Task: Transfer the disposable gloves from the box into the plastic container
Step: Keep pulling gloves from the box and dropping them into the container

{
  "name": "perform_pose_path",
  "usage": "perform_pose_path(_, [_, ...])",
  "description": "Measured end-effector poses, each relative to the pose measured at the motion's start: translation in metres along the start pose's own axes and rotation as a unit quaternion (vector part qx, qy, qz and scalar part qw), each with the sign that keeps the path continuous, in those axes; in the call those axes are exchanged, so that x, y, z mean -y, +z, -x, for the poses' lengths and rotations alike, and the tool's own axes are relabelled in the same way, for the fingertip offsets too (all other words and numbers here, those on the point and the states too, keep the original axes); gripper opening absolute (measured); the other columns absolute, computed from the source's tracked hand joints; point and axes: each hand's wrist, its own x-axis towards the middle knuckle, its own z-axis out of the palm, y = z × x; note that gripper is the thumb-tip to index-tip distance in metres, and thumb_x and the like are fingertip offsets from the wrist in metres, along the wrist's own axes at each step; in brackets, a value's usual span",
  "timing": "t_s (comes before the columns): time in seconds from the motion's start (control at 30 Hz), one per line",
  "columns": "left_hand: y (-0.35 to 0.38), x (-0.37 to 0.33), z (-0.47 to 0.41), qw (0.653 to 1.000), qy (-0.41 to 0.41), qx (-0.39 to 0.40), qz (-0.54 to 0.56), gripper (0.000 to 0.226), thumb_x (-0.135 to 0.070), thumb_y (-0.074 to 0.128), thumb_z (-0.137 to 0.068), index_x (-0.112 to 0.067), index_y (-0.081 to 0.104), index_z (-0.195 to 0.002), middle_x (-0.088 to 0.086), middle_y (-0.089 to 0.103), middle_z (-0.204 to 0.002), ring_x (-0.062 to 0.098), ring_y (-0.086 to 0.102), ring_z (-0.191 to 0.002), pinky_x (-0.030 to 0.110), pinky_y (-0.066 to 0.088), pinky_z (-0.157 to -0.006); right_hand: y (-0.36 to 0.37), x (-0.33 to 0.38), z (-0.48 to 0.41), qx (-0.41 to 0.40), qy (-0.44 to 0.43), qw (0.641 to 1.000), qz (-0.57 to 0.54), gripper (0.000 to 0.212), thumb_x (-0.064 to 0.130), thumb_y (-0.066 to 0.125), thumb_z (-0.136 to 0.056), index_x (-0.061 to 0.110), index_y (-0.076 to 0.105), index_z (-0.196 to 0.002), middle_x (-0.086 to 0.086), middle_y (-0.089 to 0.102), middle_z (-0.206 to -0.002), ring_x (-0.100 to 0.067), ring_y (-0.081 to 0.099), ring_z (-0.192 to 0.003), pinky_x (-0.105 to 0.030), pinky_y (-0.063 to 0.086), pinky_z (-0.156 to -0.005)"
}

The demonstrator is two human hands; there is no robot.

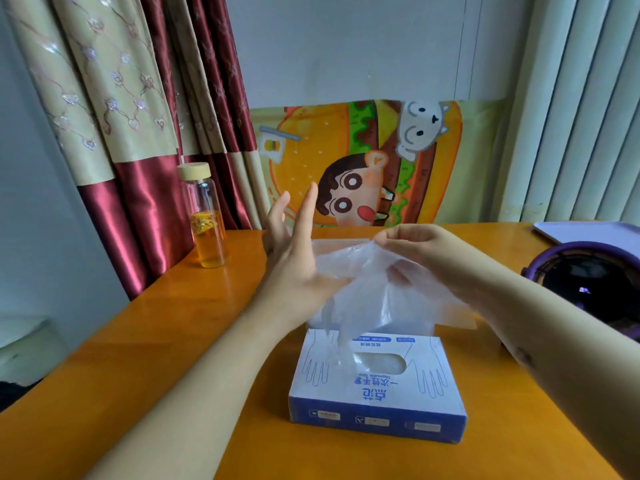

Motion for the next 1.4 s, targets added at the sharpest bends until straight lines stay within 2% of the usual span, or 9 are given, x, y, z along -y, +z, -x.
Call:
perform_pose_path(0.1, [-0.002,-0.002,-0.020,0.995,0.069,-0.069,-0.020,0.023,-0.032,0.069,-0.086,-0.044,0.060,-0.103,-0.010,0.042,-0.133,0.003,0.028,-0.129,0.027,0.023,-0.109,-0.005,-0.010,-0.007,-0.001,0.033,0.999,-0.031,0.017,0.013,0.056,-0.093,0.007,0.064,-0.081,-0.009,0.061,-0.069,-0.012,0.057,-0.054,-0.020,0.051,-0.053])
perform_pose_path(0.23, [0.000,0.000,-0.042,0.999,0.007,0.033,0.023,0.007,-0.024,0.063,-0.091,-0.023,0.066,-0.085,-0.011,0.068,-0.088,0.003,0.062,-0.087,0.018,0.047,-0.082,-0.017,-0.016,-0.012,-0.020,0.063,0.995,-0.081,0.020,0.011,0.060,-0.090,0.001,0.062,-0.107,-0.008,0.070,-0.085,-0.013,0.069,-0.068,-0.022,0.057,-0.066])
perform_pose_path(0.37, [0.000,0.002,-0.061,0.990,-0.095,0.087,0.053,0.015,-0.015,0.055,-0.096,-0.008,0.066,-0.089,-0.006,0.070,-0.078,-0.006,0.063,-0.062,0.005,0.042,-0.053,-0.035,-0.012,-0.010,-0.109,0.014,0.988,-0.111,0.039,0.060,0.063,-0.077,0.029,0.065,-0.100,-0.005,0.061,-0.127,-0.027,0.052,-0.124,-0.053,0.037,-0.106])
perform_pose_path(0.6, [0.019,-0.001,-0.072,0.976,-0.165,0.102,0.096,0.044,-0.048,0.032,-0.100,-0.015,0.055,-0.117,-0.001,0.067,-0.109,0.013,0.066,-0.088,0.018,0.041,-0.067,-0.037,-0.032,-0.008,-0.104,-0.091,0.989,0.049,0.041,0.049,0.066,-0.071,0.020,0.054,-0.099,0.002,0.067,-0.107,-0.012,0.067,-0.092,-0.035,0.056,-0.082])
perform_pose_path(0.73, [0.042,0.003,-0.048,0.974,-0.058,0.191,-0.111,0.085,-0.079,0.050,-0.073,-0.036,0.026,-0.142,-0.017,0.054,-0.115,0.009,0.055,-0.107,0.036,0.050,-0.090,-0.032,-0.059,-0.023,-0.123,-0.130,0.951,0.251,0.034,0.004,0.070,-0.080,0.024,0.051,-0.101,0.004,0.063,-0.109,-0.004,0.065,-0.084,-0.025,0.056,-0.074])
perform_pose_path(1.0, [0.035,0.038,-0.082,0.976,-0.096,0.169,-0.102,0.019,-0.022,0.065,-0.090,-0.016,0.049,-0.082,-0.006,0.051,-0.074,0.010,0.049,-0.068,0.019,0.034,-0.052,-0.055,-0.037,-0.049,-0.164,-0.152,0.916,0.334,0.030,-0.001,0.059,-0.083,0.027,0.051,-0.092,0.006,0.059,-0.106,-0.015,0.064,-0.083,-0.014,0.047,-0.056])
perform_pose_path(1.1, [0.036,0.046,-0.104,0.966,-0.093,0.208,-0.120,0.019,-0.020,0.065,-0.090,-0.016,0.059,-0.107,-0.007,0.055,-0.079,0.006,0.052,-0.069,0.012,0.035,-0.050,-0.062,-0.035,-0.070,-0.147,-0.102,0.900,0.398,0.034,-0.006,0.053,-0.083,0.028,0.051,-0.078,-0.002,0.060,-0.097,-0.021,0.059,-0.071,-0.012,0.037,-0.040])
perform_pose_path(1.2, [0.046,0.055,-0.123,0.950,-0.084,0.256,-0.159,0.050,-0.016,0.063,-0.090,-0.022,0.048,-0.137,-0.006,0.062,-0.100,0.013,0.059,-0.091,0.022,0.048,-0.072,-0.062,-0.039,-0.089,-0.114,-0.052,0.866,0.485,0.037,-0.007,0.048,-0.083,0.027,0.056,-0.071,-0.008,0.065,-0.096,-0.020,0.056,-0.072,-0.021,0.041,-0.051])
perform_pose_path(1.4, [0.071,0.077,-0.144,0.917,-0.060,0.266,-0.291,0.050,-0.010,0.052,-0.091,-0.033,0.046,-0.135,-0.006,0.063,-0.117,0.021,0.058,-0.107,0.037,0.050,-0.088,-0.054,-0.060,-0.108,-0.036,0.040,0.796,0.603,0.042,-0.005,0.048,-0.090,0.021,0.065,-0.118,-0.004,0.061,-0.118,-0.024,0.057,-0.106,-0.031,0.046,-0.092])
